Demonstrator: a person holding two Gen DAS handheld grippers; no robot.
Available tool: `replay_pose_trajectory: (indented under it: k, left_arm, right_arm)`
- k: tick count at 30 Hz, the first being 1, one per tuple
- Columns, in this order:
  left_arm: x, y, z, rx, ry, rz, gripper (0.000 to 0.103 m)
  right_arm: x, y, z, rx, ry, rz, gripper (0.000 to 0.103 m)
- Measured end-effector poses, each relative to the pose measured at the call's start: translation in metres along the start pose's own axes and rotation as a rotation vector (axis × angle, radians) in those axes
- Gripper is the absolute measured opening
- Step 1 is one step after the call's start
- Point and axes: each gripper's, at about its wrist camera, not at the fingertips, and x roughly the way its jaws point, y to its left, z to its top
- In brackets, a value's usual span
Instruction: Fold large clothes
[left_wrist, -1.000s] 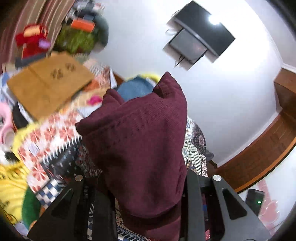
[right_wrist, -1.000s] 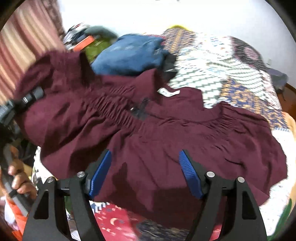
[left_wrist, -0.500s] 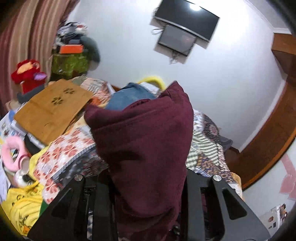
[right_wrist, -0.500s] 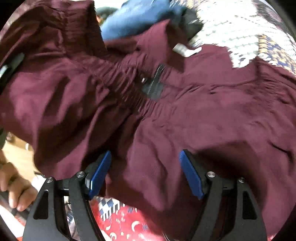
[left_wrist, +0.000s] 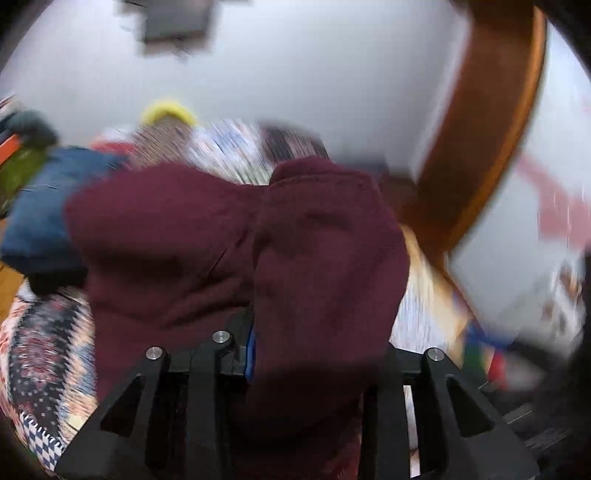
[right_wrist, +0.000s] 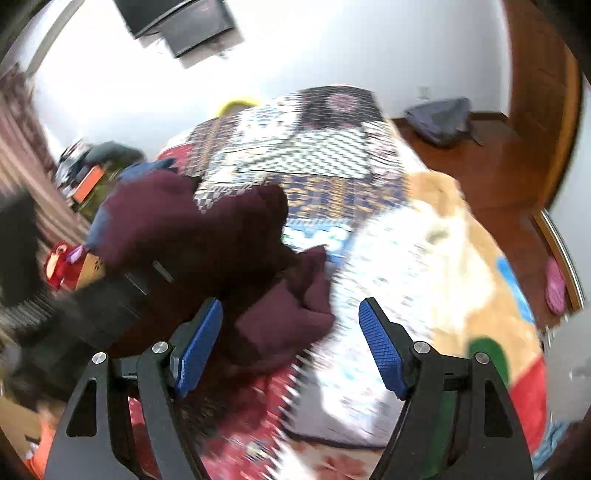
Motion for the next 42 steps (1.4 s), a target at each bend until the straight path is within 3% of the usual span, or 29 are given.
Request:
replay_pose_trajectory:
  k: [1, 3, 6, 8, 11, 16, 20, 23, 26, 28, 33, 36, 37, 42]
  left_arm:
    - [0.016, -0.011, -0.012, 0.045, 0.059, 0.001, 0.034]
    - [0.029, -0.026, -0.028, 0.109, 0.106, 0.028, 0.040]
    - [0.020, -0.037, -0.037, 0.192, 0.092, 0.071, 0.059]
    - [0.008, -0.033, -0.036, 0.186, 0.102, 0.011, 0.077]
    - [-0.023, -0.026, -0.033, 0.151, 0.084, -0.047, 0.080]
    - [-0.074, 0.012, -0.021, 0.100, -0.022, -0.005, 0.091]
    - [-0.097, 0.054, -0.015, 0.050, -0.084, 0.067, 0.096]
    - [-0.095, 0.085, -0.014, 0.007, -0.066, 0.135, 0.096]
    - [-0.074, 0.107, -0.027, -0.049, 0.013, 0.117, 0.096]
    - [-0.051, 0.112, -0.044, -0.046, 0.106, 0.104, 0.096]
    - [-0.027, 0.116, -0.076, -0.071, 0.151, 0.067, 0.097]
    - [-0.026, 0.123, -0.085, -0.119, 0.146, 0.036, 0.097]
    - [-0.028, 0.124, -0.087, -0.125, 0.146, 0.033, 0.097]
    - [-0.027, 0.124, -0.100, -0.109, 0.153, 0.032, 0.099]
  right_arm:
    - [0.000, -0.001, -0.001, 0.012, 0.001, 0.002, 0.073]
    - [-0.005, -0.012, -0.009, 0.039, 0.009, 0.006, 0.073]
    - [-0.014, -0.014, -0.012, 0.041, 0.012, 0.004, 0.073]
    - [-0.020, -0.014, -0.011, 0.027, 0.003, 0.001, 0.073]
    - [-0.035, -0.007, -0.011, 0.009, -0.016, 0.022, 0.073]
    - [-0.036, 0.018, -0.007, -0.055, -0.042, 0.057, 0.073]
    - [-0.029, 0.047, 0.003, -0.120, -0.047, 0.085, 0.073]
    - [-0.018, 0.073, 0.013, -0.179, -0.038, 0.123, 0.073]
    - [-0.006, 0.089, 0.016, -0.220, -0.019, 0.132, 0.073]
    - [0.005, 0.095, 0.016, -0.238, 0.008, 0.122, 0.073]
    - [0.019, 0.087, 0.008, -0.278, 0.031, 0.049, 0.074]
    - [0.024, 0.076, 0.000, -0.320, 0.034, -0.097, 0.074]
    - [0.027, 0.069, -0.002, -0.327, 0.047, -0.129, 0.079]
    - [0.038, 0.017, -0.013, -0.165, 0.140, 0.007, 0.086]
